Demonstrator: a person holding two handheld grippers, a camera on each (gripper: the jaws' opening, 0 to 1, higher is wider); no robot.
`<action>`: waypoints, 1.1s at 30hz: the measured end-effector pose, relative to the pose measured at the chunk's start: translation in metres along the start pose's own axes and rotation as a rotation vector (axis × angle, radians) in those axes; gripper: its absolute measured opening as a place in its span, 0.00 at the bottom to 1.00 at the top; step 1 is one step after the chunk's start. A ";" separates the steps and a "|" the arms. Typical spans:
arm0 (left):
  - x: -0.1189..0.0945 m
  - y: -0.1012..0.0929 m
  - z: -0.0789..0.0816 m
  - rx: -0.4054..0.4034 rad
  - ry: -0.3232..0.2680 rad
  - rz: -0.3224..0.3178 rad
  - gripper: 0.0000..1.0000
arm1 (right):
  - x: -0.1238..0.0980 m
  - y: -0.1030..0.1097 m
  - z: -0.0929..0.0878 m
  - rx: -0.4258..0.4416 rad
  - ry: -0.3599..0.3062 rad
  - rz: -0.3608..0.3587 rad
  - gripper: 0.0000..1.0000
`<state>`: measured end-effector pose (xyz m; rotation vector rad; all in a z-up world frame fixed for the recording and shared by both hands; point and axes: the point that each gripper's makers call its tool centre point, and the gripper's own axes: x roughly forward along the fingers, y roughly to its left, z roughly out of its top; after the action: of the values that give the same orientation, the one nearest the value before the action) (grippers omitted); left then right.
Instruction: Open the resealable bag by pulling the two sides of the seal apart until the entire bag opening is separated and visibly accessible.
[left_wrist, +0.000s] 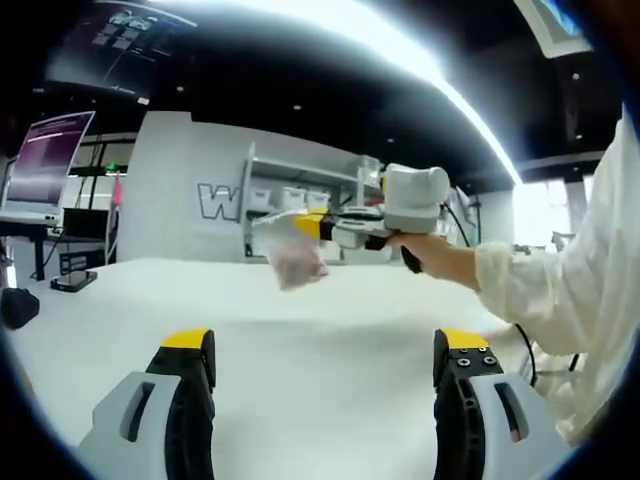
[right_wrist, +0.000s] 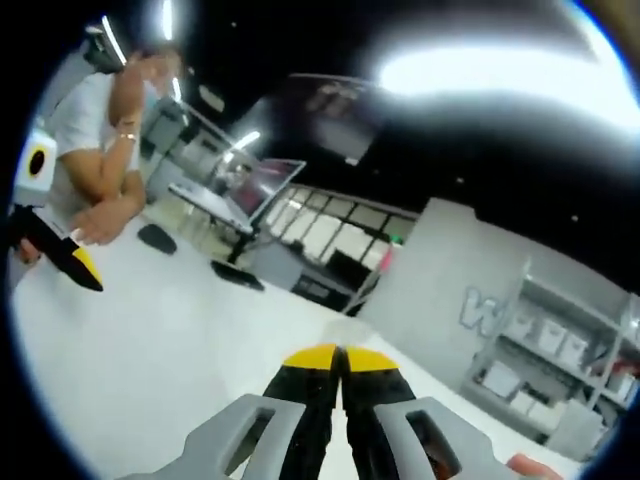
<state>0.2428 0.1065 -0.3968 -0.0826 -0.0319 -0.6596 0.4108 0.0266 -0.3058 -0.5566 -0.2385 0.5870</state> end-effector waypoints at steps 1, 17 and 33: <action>0.000 -0.001 0.000 0.002 0.001 -0.001 0.88 | -0.001 0.000 0.000 -0.002 0.001 0.001 0.00; 0.000 0.002 -0.001 0.001 0.004 0.004 0.88 | -0.015 0.002 -0.001 -0.116 0.012 -0.012 0.00; 0.000 0.002 -0.002 0.003 0.004 0.007 0.88 | -0.034 0.005 -0.004 -0.218 0.029 -0.014 0.00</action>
<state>0.2437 0.1079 -0.3986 -0.0786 -0.0284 -0.6528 0.3824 0.0090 -0.3137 -0.7727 -0.2801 0.5422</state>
